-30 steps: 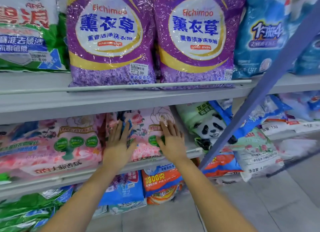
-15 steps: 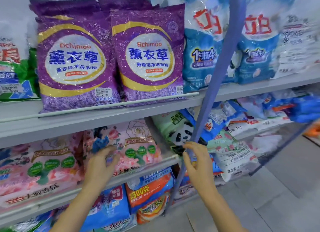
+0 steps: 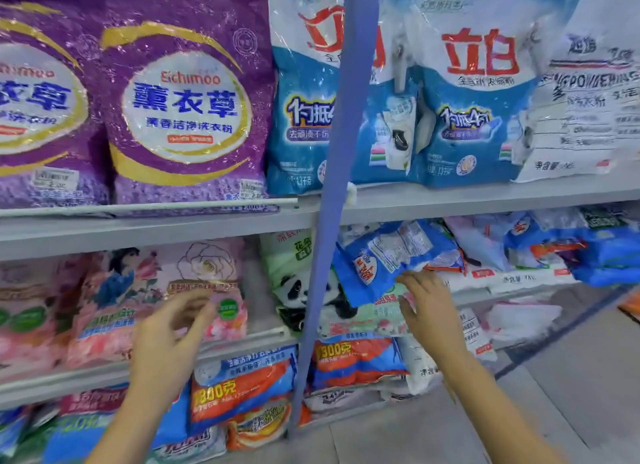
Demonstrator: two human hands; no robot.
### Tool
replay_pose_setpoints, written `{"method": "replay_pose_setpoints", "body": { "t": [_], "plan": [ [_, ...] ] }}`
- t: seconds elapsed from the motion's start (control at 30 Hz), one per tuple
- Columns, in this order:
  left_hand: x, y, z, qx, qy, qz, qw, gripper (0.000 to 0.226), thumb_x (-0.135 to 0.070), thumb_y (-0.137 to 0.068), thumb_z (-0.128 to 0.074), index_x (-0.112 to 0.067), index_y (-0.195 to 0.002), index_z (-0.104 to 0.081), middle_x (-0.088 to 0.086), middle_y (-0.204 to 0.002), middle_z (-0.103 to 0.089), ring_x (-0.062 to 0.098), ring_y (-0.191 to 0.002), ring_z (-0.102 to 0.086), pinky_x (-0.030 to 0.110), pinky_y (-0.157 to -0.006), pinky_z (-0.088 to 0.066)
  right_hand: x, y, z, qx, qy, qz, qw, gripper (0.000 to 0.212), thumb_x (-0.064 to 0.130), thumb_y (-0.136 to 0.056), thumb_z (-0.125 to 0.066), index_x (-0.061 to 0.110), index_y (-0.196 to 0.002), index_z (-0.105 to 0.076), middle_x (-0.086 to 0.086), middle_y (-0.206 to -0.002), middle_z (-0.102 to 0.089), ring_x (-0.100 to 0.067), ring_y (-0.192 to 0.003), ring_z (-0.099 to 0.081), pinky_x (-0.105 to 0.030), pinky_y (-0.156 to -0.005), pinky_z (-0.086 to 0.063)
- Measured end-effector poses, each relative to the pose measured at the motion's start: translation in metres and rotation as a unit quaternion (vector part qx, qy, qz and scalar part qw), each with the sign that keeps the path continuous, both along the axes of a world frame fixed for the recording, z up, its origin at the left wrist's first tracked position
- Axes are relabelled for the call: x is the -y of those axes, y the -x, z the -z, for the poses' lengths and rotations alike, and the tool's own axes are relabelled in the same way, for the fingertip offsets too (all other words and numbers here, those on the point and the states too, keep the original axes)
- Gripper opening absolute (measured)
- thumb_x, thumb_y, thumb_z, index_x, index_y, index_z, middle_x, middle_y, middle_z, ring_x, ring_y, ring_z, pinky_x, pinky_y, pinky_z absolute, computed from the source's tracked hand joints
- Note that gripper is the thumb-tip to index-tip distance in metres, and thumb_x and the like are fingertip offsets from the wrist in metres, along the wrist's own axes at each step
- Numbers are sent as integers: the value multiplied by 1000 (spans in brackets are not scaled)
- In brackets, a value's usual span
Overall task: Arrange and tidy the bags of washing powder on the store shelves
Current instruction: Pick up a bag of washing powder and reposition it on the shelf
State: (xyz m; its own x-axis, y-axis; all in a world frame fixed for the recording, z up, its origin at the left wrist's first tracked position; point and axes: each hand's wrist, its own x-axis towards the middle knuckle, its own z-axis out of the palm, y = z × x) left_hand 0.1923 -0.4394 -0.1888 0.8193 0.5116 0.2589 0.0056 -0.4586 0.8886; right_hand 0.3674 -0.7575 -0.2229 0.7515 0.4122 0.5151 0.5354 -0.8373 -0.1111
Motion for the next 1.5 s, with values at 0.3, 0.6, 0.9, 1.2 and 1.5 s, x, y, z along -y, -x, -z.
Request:
{"method": "replay_pose_setpoints", "body": {
  "t": [0.3,0.6,0.9,1.2,1.5],
  "plan": [
    [57,21,-7,46,56,-88,993,9,-17,-84,-67,-26,-85,-68,-18,-83,-71,3,-75,-67,8,-69,-50,-4,-85,31,38,292,-197,935,82,25,-51,-92,21,-125,-57,-11,-134,-56,-33,-123,-53,-55,-103,-35],
    [70,36,-12,17,46,-94,994,20,-47,-76,-68,-36,-92,-67,-5,-86,-73,15,-79,-69,26,-75,-54,-13,-91,24,30,161,-263,951,49,22,-57,-90,13,-101,-72,-9,-118,-67,-32,-108,-64,-57,-87,-48],
    [89,23,-18,-4,43,-50,998,13,-14,-85,-68,-25,-92,-68,-6,-84,-72,10,-77,-69,12,-71,-51,28,-40,-36,-171,-159,-291,928,41,42,-95,-37,18,-110,-65,2,-107,-67,-9,-96,-57,-13,-83,-43],
    [137,-9,-19,-162,-14,124,979,68,-72,-61,-67,-43,-119,-46,-34,-116,-49,-13,-106,-48,19,-97,-38,23,1,-112,-246,-422,-252,835,58,55,-86,-44,-1,-70,-46,-28,-65,-47,-19,-59,-40,-30,-52,-30],
    [187,-39,-42,13,120,134,984,106,-74,-53,-68,-53,-139,-11,-50,-131,-30,-26,-119,-32,0,-89,-33,20,25,-161,-367,-562,-281,686,37,59,-57,-66,27,-73,-76,7,-81,-74,-6,-74,-70,-18,-61,-54]
  ]
}}
